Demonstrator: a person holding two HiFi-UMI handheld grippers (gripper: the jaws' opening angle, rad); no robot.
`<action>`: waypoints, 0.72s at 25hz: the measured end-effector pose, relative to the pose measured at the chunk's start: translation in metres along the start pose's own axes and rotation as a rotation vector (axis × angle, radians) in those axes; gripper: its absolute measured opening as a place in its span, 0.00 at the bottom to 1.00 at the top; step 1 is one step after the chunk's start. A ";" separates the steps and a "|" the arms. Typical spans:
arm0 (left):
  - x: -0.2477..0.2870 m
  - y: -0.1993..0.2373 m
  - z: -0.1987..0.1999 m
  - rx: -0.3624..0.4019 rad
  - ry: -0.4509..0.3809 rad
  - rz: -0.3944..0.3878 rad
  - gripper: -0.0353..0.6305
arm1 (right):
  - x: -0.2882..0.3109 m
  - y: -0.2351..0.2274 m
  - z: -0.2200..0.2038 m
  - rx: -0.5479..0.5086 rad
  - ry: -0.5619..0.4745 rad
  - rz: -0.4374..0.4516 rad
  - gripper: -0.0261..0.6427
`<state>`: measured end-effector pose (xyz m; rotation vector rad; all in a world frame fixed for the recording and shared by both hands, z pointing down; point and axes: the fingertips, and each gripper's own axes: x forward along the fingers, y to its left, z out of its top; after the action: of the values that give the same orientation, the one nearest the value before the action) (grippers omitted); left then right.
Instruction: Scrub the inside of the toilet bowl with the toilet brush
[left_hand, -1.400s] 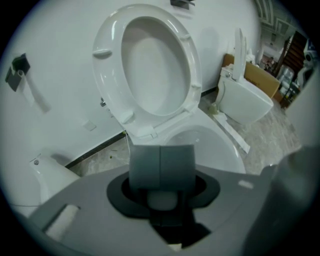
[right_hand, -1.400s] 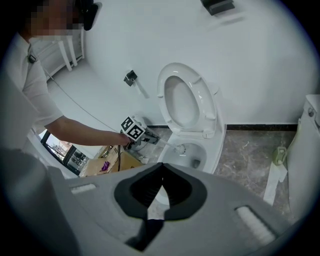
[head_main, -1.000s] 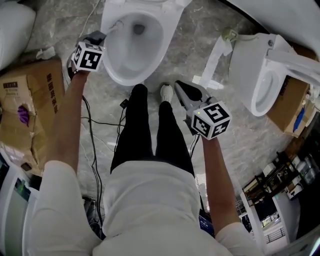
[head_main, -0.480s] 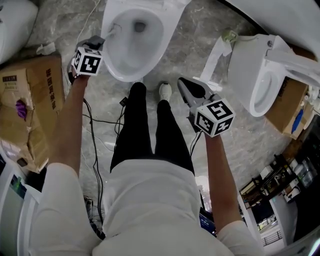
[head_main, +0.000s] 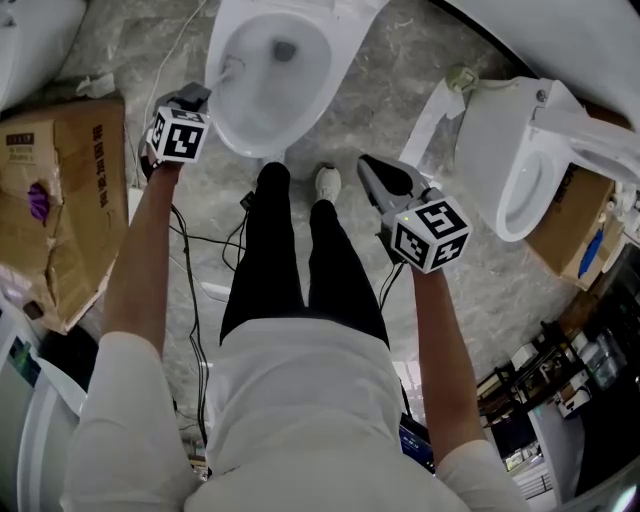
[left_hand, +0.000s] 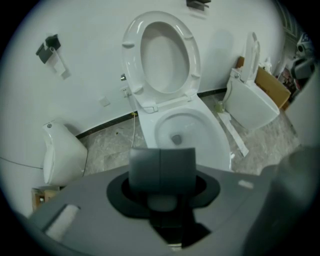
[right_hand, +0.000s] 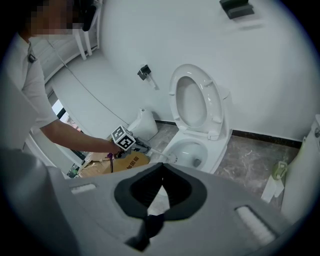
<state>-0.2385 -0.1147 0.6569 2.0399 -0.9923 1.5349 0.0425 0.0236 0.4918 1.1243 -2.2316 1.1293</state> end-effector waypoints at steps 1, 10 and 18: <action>-0.004 0.002 -0.001 0.002 0.001 0.022 0.29 | 0.000 0.001 -0.001 -0.004 0.001 0.003 0.04; -0.012 -0.011 -0.021 -0.015 0.016 0.042 0.29 | -0.010 -0.002 -0.013 -0.029 0.013 0.017 0.04; -0.017 -0.041 -0.049 -0.028 0.035 -0.012 0.29 | -0.022 -0.003 -0.020 -0.060 0.023 0.023 0.04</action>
<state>-0.2431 -0.0483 0.6604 1.9896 -0.9815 1.5371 0.0576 0.0488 0.4911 1.0596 -2.2509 1.0710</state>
